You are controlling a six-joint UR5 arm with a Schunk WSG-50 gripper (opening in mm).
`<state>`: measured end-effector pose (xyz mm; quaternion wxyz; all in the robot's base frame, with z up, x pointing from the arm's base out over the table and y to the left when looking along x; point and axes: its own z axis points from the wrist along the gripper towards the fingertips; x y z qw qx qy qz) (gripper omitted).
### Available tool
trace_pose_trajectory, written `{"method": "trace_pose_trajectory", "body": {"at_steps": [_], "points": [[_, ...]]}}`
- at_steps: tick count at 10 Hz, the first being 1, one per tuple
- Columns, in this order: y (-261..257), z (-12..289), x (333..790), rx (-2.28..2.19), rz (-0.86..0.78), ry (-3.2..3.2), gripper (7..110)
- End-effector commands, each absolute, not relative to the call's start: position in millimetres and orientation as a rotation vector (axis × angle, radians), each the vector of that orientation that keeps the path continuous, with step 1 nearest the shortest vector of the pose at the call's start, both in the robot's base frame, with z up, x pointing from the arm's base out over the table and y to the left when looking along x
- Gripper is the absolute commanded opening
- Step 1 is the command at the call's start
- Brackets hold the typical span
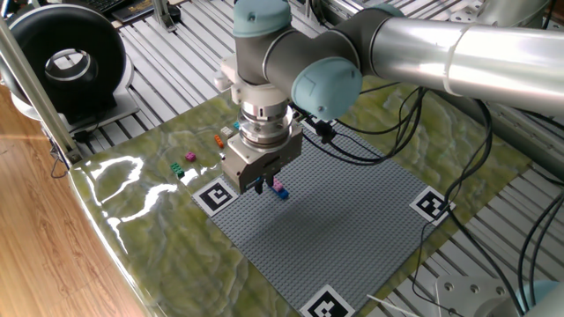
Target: Stack small Lego blocks randomly, one at a time
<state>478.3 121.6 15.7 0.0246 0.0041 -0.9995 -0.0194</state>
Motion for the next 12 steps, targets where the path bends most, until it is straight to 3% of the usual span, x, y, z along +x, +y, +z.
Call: {"method": "trace_pose_trajectory", "body": {"at_steps": [1, 12], "points": [[116.3, 12.3, 479.5, 0.021, -0.08, -3.099, 44], [121.7, 7.5, 478.2, 0.002, -0.09, -3.103, 44]]}}
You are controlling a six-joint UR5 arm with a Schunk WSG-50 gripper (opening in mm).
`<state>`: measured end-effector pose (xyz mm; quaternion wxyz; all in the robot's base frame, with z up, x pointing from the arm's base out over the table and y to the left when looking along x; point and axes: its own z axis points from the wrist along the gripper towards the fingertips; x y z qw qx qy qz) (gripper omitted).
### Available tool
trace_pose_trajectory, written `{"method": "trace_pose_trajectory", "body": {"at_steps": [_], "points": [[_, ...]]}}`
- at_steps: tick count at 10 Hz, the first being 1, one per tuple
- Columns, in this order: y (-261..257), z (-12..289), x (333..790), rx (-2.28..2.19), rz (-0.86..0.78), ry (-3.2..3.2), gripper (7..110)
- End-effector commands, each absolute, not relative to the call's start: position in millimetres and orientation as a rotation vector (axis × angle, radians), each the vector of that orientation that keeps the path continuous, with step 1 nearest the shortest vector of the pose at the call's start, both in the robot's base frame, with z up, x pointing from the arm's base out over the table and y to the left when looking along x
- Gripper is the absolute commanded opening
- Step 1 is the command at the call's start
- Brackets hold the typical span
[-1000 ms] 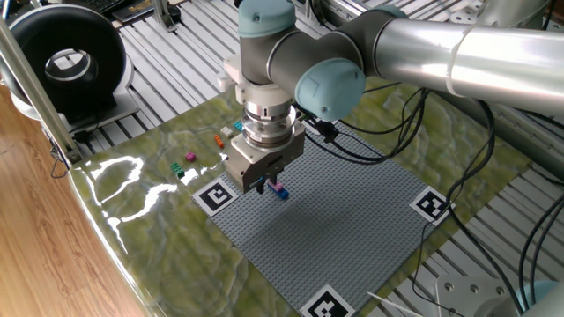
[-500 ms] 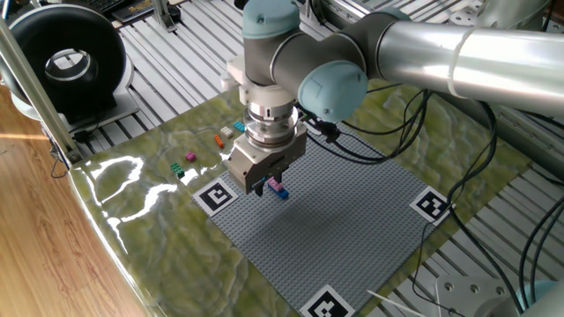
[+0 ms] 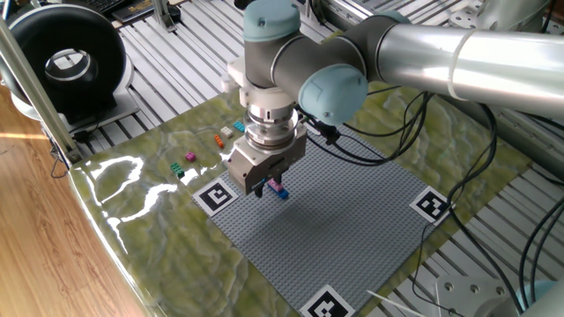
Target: Stack small Lego blocks randomly, one at a time
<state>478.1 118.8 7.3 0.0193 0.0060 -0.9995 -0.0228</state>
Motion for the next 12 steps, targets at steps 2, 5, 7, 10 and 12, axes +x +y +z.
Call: {"method": "trace_pose_trajectory", "body": {"at_steps": [2, 5, 7, 10, 12], "points": [[122.3, 3.3, 480.4, 0.0, -0.092, -3.109, 44], [125.9, 12.5, 478.8, -0.024, -0.058, -3.091, 44], [137.7, 43.0, 475.5, -0.046, -0.023, -3.046, 22], [130.8, 63.9, 483.4, 0.01, -0.002, -3.061, 22], [131.0, 91.1, 494.0, 0.019, -0.066, -3.062, 44]]}}
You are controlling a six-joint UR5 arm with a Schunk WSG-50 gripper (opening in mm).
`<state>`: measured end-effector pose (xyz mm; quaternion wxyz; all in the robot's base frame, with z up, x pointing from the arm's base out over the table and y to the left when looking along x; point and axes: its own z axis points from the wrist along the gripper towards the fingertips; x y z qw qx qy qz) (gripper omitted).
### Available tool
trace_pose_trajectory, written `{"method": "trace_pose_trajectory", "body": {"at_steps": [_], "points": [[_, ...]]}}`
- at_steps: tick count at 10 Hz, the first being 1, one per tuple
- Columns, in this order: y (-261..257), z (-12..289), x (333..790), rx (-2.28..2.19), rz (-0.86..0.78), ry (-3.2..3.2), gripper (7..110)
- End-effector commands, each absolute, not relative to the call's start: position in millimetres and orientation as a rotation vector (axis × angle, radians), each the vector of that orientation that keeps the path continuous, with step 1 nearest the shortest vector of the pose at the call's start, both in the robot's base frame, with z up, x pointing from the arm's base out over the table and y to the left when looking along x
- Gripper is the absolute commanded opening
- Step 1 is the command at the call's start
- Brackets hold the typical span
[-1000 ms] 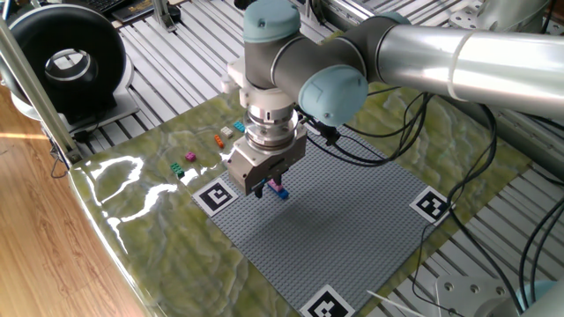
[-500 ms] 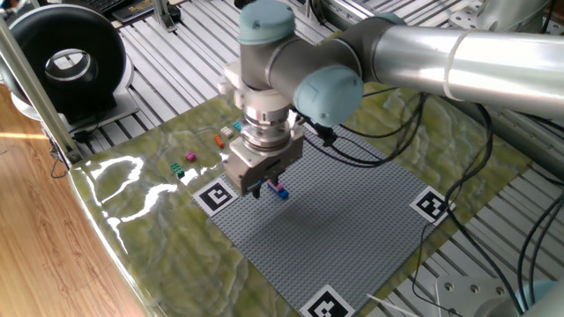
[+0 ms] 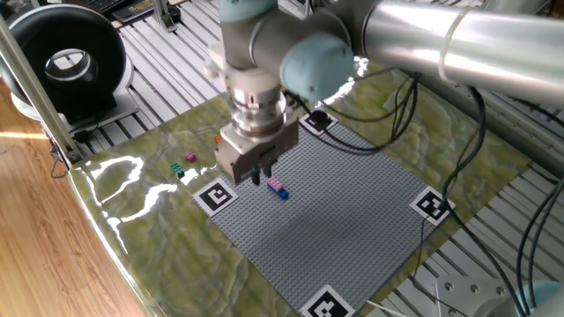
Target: Stack small Lego blocks randomly, one at a time
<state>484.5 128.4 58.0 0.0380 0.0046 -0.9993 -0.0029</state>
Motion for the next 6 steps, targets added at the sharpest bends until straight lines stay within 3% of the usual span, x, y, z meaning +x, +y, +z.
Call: {"method": "trace_pose_trajectory", "body": {"at_steps": [1, 3, 4, 6], "points": [[127.7, 96.5, 506.5, 0.034, -0.09, -3.088, 44], [118.2, 93.9, 541.1, 0.035, -0.132, -3.147, 44], [117.2, 97.2, 556.4, 0.021, -0.169, -3.163, 22], [96.9, 105.2, 578.2, 0.052, -0.176, -3.176, 22]]}}
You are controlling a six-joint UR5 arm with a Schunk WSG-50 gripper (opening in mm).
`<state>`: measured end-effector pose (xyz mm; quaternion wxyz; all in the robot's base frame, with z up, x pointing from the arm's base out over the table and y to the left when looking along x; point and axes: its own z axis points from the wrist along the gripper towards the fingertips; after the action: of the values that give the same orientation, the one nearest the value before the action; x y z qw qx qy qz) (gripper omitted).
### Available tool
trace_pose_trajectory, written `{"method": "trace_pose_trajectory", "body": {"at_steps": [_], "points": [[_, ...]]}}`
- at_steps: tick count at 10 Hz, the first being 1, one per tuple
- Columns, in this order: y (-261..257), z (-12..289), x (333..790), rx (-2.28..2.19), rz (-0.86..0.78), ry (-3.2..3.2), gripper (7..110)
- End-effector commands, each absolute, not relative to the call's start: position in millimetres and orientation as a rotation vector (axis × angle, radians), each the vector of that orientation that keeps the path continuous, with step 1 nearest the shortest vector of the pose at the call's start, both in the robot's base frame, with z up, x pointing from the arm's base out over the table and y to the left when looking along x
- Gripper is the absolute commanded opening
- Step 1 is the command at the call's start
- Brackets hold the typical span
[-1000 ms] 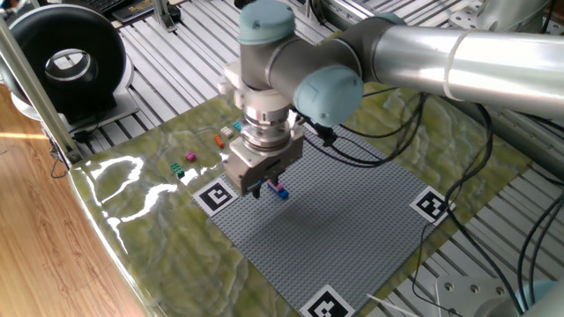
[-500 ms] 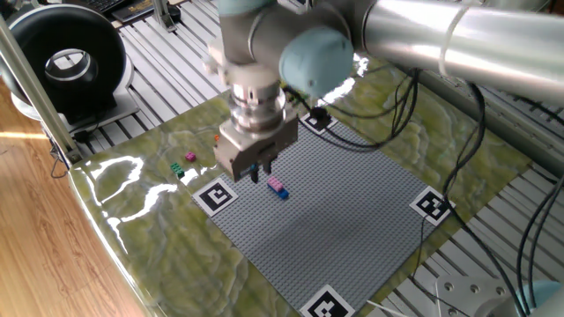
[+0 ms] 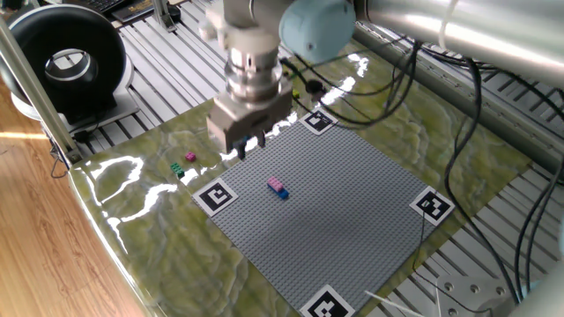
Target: Stack small Lego blocks randomly, one at a time
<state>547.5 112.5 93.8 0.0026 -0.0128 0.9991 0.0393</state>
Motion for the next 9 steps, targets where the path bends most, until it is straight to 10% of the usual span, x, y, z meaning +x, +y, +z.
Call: {"method": "trace_pose_trajectory", "body": {"at_steps": [1, 8, 9], "points": [[85.8, 104.6, 584.9, -0.077, 0.167, 3.099, 22], [65.1, 89.0, 594.1, -0.136, 0.035, 3.14, 22], [64.1, 96.0, 592.3, -0.129, 0.047, 3.14, 7]]}}
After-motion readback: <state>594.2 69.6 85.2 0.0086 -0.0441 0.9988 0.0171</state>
